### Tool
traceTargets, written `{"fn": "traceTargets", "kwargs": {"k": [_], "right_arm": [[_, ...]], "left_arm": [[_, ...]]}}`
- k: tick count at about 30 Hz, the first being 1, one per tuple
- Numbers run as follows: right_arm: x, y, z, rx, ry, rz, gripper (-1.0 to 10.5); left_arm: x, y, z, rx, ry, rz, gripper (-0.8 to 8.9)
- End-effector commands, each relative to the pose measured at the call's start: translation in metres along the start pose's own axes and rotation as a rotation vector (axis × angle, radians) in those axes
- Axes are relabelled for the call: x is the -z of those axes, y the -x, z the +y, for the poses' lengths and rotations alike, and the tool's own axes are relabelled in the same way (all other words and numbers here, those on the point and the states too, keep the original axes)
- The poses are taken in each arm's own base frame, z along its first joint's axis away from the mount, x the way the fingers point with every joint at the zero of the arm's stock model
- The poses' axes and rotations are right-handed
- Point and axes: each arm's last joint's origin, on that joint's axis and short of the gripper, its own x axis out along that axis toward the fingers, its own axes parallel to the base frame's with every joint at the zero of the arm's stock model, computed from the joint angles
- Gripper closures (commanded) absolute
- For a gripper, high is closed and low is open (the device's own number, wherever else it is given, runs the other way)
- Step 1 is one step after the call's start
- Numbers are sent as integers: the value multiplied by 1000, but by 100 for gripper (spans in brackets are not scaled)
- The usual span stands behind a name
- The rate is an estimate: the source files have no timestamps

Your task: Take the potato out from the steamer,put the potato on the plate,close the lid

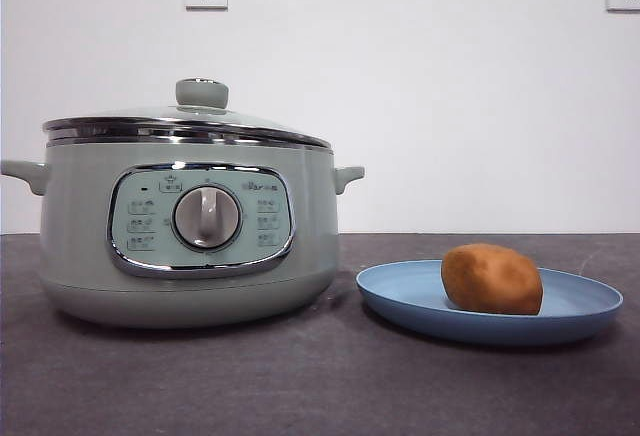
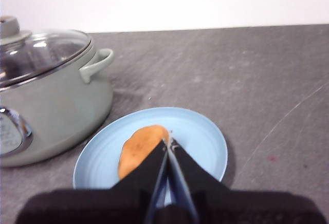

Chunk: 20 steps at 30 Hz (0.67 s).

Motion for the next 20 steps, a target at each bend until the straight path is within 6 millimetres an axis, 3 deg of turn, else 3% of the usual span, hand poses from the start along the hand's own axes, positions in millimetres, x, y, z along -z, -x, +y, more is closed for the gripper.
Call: {"fn": "traceTargets", "kwargs": {"k": [1,10,20], "right_arm": [[5,1,-2,19,-9,-13,948],[22,2,-4,31,-61,-54,948],[28,1,-5,51,-124,-50,948]], "left_arm": [[4,-1,2,-6,5,8,817],[4,-1,2,-6,5,8,817],[4,-1,2,-6,5,8,817]]}}
